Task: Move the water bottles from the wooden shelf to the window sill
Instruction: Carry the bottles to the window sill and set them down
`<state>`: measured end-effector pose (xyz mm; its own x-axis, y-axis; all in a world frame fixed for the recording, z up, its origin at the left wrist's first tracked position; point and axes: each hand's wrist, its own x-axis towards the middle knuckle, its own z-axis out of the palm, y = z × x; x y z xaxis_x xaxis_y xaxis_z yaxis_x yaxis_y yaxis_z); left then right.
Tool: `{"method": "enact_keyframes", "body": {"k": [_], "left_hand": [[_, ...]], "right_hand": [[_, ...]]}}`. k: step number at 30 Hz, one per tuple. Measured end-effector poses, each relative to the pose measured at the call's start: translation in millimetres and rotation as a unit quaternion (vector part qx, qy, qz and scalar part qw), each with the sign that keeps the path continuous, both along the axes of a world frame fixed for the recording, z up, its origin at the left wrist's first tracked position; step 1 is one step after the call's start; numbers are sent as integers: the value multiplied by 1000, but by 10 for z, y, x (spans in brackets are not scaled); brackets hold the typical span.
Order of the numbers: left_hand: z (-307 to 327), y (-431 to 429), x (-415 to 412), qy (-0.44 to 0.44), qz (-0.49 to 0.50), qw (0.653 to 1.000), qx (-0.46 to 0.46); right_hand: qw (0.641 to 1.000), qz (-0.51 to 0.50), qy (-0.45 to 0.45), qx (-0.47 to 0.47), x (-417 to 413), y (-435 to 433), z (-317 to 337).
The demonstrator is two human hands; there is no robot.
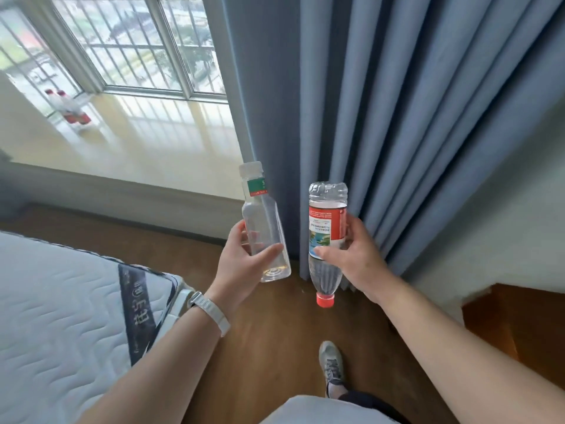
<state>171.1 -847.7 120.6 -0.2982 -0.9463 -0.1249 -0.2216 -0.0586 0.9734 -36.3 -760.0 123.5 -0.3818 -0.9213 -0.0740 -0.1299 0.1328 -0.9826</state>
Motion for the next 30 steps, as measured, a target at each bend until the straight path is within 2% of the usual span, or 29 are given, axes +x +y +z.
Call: {"method": "enact_keyframes", "body": {"k": [12,22,30], "left_hand": [[206,-640,-240,-18,142,990,-15],[203,-986,158,-27,251,968,-8],[31,-1746,649,-24,274,961,-7]], "right_hand": [[983,182,16,-7,-423,-1309,99],[963,268,4,12,-70,-2097,126],[957,285,13,45,389,-2915,88]]}}
